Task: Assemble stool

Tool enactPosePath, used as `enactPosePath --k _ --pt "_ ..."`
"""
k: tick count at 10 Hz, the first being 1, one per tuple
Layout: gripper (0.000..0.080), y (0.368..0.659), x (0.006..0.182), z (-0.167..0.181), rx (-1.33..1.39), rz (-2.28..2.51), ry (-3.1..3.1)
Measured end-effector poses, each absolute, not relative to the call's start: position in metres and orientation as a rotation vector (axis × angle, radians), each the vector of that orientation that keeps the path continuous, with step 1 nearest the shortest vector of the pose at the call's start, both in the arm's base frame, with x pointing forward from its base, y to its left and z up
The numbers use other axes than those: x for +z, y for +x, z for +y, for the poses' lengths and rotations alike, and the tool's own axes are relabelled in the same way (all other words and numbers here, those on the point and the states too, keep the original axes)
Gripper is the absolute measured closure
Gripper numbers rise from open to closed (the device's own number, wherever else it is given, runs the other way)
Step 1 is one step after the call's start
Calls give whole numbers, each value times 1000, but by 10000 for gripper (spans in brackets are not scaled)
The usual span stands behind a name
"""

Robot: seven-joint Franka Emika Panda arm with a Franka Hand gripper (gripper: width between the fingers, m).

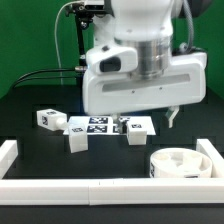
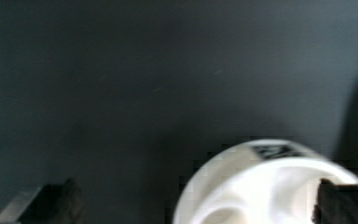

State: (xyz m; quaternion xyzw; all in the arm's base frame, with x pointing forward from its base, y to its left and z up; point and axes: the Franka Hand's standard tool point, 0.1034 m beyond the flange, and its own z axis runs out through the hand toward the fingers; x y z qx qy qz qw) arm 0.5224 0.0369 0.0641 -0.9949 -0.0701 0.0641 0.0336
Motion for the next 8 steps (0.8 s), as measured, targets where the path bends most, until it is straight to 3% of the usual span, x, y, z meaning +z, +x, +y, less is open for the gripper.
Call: enactPosePath --k 3,6,8 --pt "150 523 62 37 209 -216 -3059" --pt "150 479 60 47 733 -88 -2989" --pt "150 468 60 54 884 -134 -2956"
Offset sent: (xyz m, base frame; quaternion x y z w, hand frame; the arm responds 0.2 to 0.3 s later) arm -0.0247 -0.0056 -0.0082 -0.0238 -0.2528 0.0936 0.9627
